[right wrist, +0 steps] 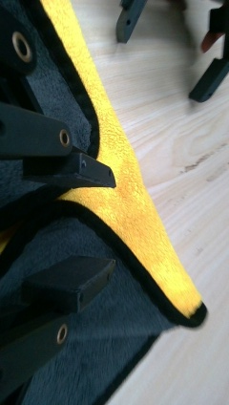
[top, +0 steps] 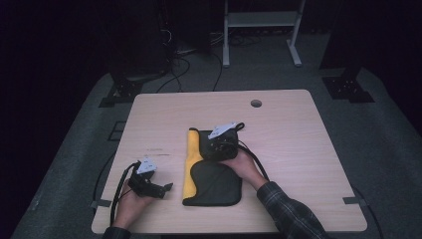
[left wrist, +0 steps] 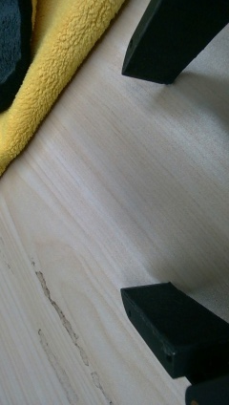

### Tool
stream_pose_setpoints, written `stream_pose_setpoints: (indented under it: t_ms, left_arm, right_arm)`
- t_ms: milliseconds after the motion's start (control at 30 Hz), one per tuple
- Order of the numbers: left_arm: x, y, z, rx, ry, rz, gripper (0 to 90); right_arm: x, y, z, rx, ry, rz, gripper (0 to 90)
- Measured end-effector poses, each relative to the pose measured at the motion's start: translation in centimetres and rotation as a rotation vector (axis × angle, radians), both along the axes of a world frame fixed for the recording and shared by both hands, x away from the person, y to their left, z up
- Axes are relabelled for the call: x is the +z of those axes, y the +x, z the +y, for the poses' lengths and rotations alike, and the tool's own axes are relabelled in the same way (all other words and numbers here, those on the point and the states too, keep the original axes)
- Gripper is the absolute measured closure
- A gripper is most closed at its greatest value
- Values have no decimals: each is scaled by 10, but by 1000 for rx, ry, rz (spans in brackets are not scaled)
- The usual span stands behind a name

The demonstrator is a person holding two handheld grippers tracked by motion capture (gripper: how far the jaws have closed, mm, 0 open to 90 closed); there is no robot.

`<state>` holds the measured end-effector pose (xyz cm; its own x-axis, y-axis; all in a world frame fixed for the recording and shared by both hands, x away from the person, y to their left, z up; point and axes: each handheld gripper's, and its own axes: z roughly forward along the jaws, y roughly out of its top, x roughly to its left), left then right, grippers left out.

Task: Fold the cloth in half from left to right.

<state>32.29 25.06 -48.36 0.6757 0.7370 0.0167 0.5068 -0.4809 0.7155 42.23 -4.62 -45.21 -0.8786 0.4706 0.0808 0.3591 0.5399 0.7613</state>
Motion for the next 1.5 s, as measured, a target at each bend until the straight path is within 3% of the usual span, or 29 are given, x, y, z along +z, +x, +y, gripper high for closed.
stream_pose_setpoints:
  t_ms: [133, 233, 333, 433, 633, 867, 1067, 1300, 1433, 1500]
  left_arm:
    - [0, 0, 0, 0, 0, 0, 0]
    - [0, 0, 0, 0, 0, 0, 0]
    - [0, 0, 0, 0, 0, 0, 0]
    - [0, 0, 0, 0, 0, 0, 0]
    - [0, 0, 0, 0, 0, 0, 0]
    - [0, 0, 0, 0, 0, 0, 0]
    - [0, 0, 0, 0, 0, 0, 0]
    - [0, 0, 0, 1, 0, 0, 0]
    - [0, 0, 0, 0, 0, 0, 0]
    - [0, 0, 0, 0, 0, 0, 0]
  right_arm:
    - [-8, -1, 8, -5, -60, -13, 535]
    - [-13, -2, 11, -8, -102, -34, 636]
    - [-11, -1, 9, -10, -84, -29, 768]
    - [-5, 0, 6, -10, -70, -49, 793]
    - [9, 12, -9, -62, -22, -60, 803]
    - [22, 35, -40, -168, 55, -53, 803]
    - [21, 53, -55, -232, 43, -47, 802]
    - [3, 75, -72, -323, 18, -15, 800]
    - [-10, 85, -73, -352, -41, -28, 785]
    - [-15, 89, -74, -374, -84, -45, 703]
